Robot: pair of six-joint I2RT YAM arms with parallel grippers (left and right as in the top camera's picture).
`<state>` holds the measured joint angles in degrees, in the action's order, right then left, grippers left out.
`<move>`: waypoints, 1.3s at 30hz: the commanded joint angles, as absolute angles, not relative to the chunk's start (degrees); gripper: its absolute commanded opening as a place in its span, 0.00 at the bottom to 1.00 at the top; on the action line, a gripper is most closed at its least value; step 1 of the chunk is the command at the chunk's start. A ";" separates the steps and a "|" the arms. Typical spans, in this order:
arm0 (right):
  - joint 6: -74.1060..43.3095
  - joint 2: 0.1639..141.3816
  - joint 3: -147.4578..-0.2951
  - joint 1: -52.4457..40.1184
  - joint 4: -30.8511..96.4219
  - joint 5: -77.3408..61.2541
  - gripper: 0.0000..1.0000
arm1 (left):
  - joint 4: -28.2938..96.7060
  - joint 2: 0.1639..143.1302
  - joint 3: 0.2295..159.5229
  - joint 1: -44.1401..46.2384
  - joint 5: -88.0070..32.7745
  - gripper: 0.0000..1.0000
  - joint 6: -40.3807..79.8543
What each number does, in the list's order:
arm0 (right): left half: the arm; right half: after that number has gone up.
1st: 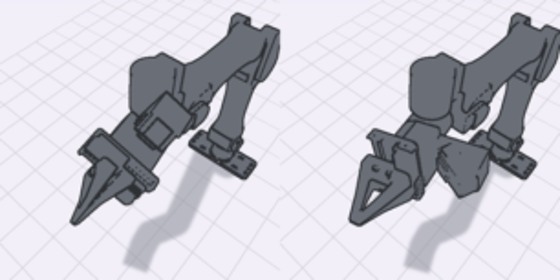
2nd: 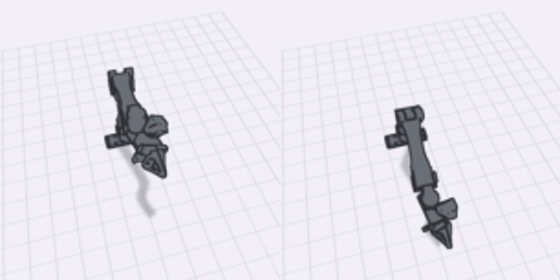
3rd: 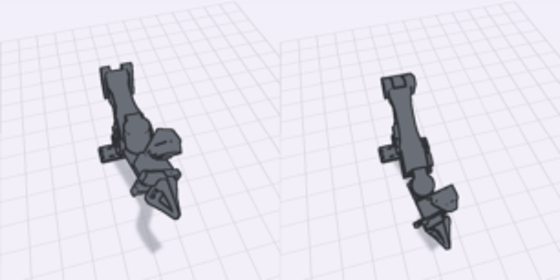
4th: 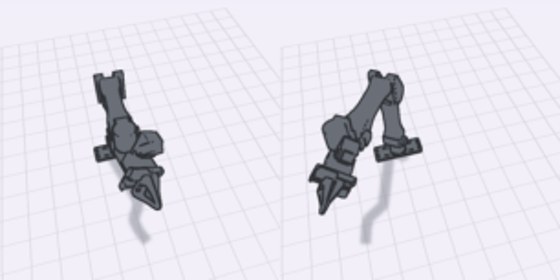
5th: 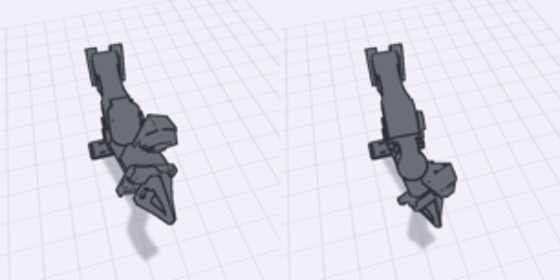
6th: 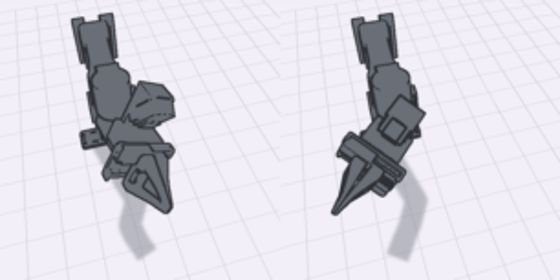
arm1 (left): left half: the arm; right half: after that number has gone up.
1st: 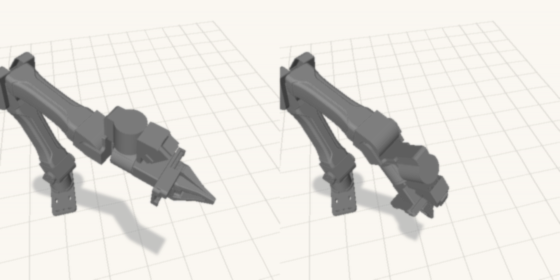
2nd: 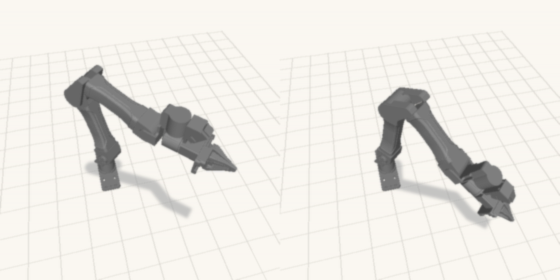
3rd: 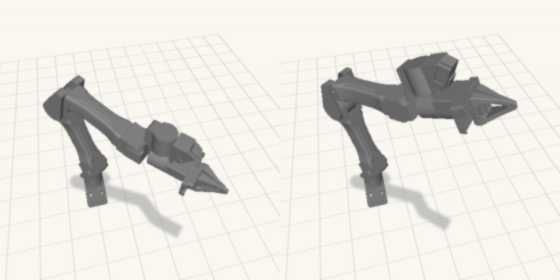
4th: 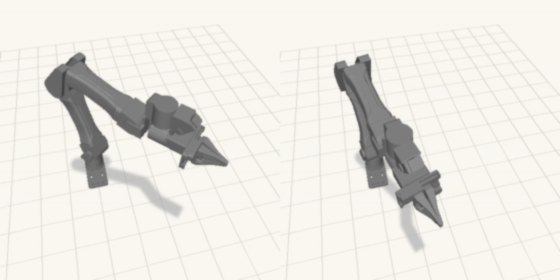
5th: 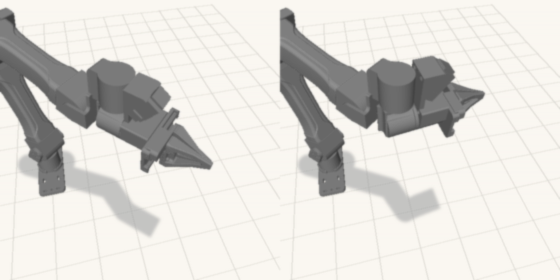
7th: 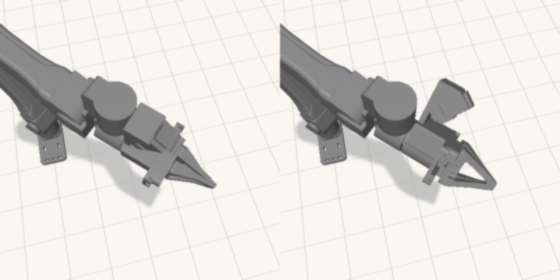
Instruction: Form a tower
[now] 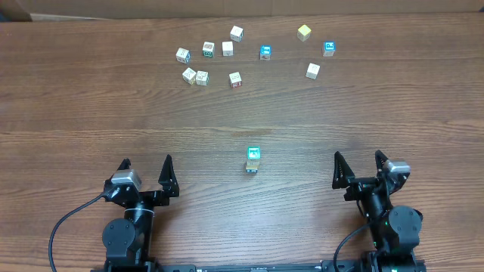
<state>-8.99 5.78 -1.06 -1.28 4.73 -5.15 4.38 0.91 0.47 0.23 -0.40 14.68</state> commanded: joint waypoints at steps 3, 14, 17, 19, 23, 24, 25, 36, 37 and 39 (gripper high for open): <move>-8.88 0.14 -0.47 -1.65 4.54 -5.21 1.00 | 4.47 0.25 0.30 -0.21 -1.04 0.99 14.37; -8.88 0.16 -0.47 -1.65 4.43 -5.23 1.00 | 4.47 0.25 0.30 -0.21 -1.04 0.99 14.37; -8.88 0.16 -0.47 -1.65 4.43 -5.23 1.00 | 4.47 0.25 0.30 -0.21 -1.04 1.00 14.37; -8.88 0.16 -0.47 -1.65 4.43 -5.23 1.00 | 4.47 0.25 0.30 -0.21 -1.04 1.00 14.37; -8.88 0.16 -0.47 -1.65 4.43 -5.23 1.00 | 4.47 0.25 0.30 -0.21 -1.04 0.99 14.37; -8.88 0.16 -0.47 -1.65 4.43 -5.23 1.00 | 4.47 0.25 0.30 -0.21 -1.04 1.00 14.37; -8.88 0.16 -0.47 -1.65 4.43 -5.23 1.00 | 4.47 0.25 0.30 -0.21 -1.06 1.00 14.37; -8.88 0.16 -0.47 -1.65 4.43 -5.23 1.00 | 4.47 0.25 0.30 -0.21 -1.04 1.00 14.37; -8.88 0.16 -0.47 -1.65 4.43 -5.23 1.00 | 4.47 0.25 0.30 -0.21 -1.06 1.00 14.37; -8.88 0.16 -0.47 -1.65 4.43 -5.23 1.00 | 4.47 0.25 0.30 -0.21 -1.06 0.99 14.37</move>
<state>-8.99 0.80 -1.06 -1.28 4.67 -5.13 4.38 0.91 0.47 0.23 -0.43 14.68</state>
